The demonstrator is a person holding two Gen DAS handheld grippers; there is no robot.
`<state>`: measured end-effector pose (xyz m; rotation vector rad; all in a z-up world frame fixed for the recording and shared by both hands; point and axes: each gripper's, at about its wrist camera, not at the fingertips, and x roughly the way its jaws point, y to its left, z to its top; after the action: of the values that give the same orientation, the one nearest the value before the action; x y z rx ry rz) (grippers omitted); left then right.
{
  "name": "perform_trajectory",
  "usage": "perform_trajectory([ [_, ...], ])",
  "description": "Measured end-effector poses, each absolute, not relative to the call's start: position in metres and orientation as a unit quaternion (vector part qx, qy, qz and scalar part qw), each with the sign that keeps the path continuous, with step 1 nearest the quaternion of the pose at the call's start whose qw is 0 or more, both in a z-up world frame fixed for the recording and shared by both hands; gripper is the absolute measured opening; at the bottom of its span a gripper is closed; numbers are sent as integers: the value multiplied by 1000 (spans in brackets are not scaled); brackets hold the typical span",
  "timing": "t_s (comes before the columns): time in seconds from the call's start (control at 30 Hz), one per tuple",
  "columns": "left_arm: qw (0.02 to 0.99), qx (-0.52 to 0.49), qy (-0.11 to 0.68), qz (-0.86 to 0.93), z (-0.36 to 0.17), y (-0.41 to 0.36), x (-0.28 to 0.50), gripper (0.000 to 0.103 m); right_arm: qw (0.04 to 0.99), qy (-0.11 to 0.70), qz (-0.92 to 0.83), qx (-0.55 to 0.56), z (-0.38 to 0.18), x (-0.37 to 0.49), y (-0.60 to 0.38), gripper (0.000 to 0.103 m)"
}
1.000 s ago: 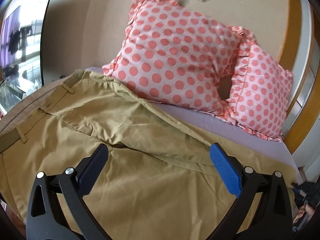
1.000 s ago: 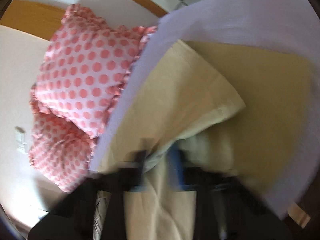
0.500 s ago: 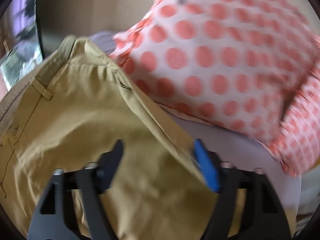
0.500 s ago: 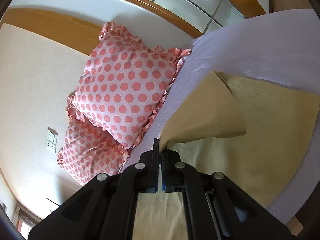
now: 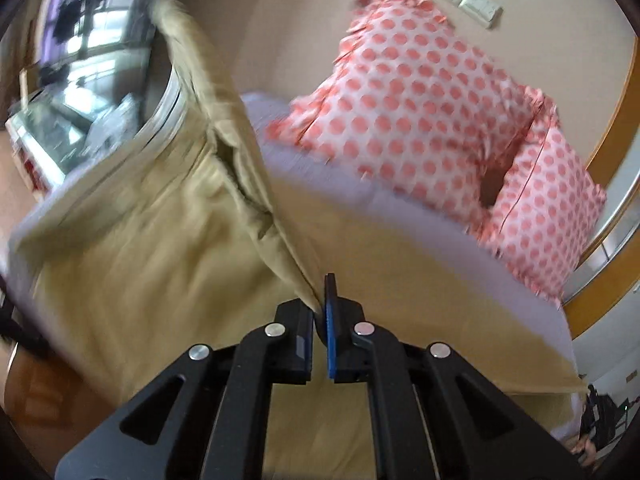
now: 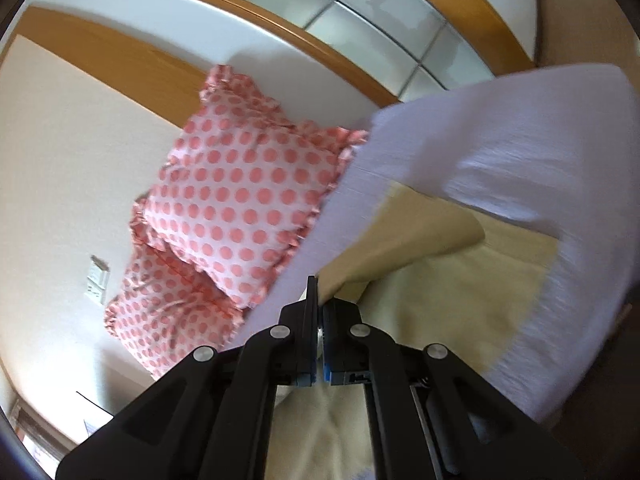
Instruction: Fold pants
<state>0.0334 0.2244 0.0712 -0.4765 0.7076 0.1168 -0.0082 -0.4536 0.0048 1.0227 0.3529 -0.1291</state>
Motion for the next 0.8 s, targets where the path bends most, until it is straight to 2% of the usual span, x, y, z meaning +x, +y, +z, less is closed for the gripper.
perform_trajectory([
  [0.13, 897, -245, 362, 72, 40, 225, -6, 5, 845, 190, -80, 493, -12, -16, -455, 2],
  [0.4, 904, -225, 355, 74, 27, 213, -30, 7, 854, 214, -130, 456, -9, -32, -453, 3],
  [0.47, 907, -224, 350, 71, 25, 213, -31, 9, 855, 215, -172, 440, -4, -38, -453, 21],
  [0.5, 908, -230, 344, 68, 23, 215, -35, 12, 855, 214, -192, 431, -2, -41, -454, 42],
  [0.53, 908, -235, 339, 65, 23, 216, -38, 13, 858, 204, -213, 420, 0, -46, -454, 48],
  [0.67, 911, -240, 330, 55, 20, 218, -44, 14, 856, 218, -218, 415, -8, -42, -458, 48],
  [0.73, 913, -243, 325, 51, 20, 220, -50, 15, 846, 234, -206, 433, -20, -37, -457, 40],
  [0.8, 915, -247, 316, 49, 22, 222, -55, 20, 854, 225, -207, 421, -22, -39, -448, 38],
])
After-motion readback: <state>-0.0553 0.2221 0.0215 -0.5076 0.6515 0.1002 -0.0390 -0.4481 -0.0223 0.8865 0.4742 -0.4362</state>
